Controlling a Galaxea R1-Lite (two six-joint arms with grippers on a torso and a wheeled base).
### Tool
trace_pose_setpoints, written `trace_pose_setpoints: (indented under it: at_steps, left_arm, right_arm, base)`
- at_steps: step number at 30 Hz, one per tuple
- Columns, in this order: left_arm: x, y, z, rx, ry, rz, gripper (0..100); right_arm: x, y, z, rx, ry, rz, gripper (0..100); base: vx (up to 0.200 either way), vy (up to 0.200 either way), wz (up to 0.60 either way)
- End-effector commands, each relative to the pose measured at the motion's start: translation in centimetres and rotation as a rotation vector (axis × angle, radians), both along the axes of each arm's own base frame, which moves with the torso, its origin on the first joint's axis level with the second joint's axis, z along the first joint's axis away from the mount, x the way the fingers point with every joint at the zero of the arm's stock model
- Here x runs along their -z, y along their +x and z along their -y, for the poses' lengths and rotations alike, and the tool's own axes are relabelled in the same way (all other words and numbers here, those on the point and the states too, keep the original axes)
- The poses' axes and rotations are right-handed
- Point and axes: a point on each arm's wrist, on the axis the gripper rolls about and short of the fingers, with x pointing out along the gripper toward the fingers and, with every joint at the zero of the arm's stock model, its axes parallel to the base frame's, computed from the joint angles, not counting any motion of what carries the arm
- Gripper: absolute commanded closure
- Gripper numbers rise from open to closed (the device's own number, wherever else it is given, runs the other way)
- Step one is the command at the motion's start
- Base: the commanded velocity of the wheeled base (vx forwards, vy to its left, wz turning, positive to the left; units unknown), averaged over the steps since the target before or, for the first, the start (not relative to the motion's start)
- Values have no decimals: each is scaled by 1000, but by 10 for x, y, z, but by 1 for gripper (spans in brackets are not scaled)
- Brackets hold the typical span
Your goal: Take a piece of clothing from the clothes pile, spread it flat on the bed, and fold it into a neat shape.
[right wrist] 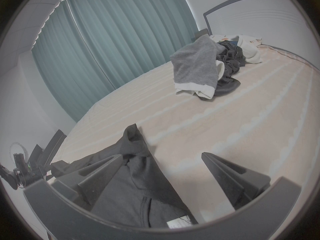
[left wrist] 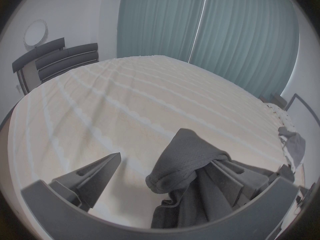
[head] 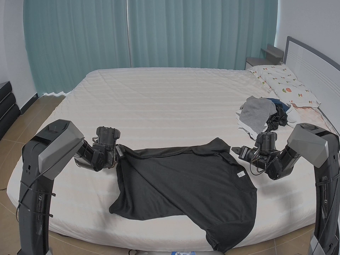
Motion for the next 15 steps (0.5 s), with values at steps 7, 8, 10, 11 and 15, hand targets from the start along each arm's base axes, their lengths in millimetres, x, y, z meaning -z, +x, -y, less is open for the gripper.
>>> trace_pose_setpoints:
  at_steps: [7,8,10,11,15]
  left_arm:
    - [-76,14,-5,-97,-249,65,0]
    - [-80,14,-4,-95,-285,68,0]
    - [-93,9,-6,-58,-387,69,0]
    - [-99,8,-10,-42,-420,62,0]
    - [-97,10,-21,-52,-433,46,0]
  right_arm:
    - [16,-28,37,-8,46,-57,0]
    - [16,-29,38,-12,50,-56,0]
    - [19,-33,41,-23,62,-52,0]
    - [22,-36,42,-29,65,-57,0]
    - [28,-42,40,-54,79,-80,0]
  base:
    - [0,0,0]
    - [0,0,0]
    - [0,0,0]
    - [0,0,0]
    - [0,0,0]
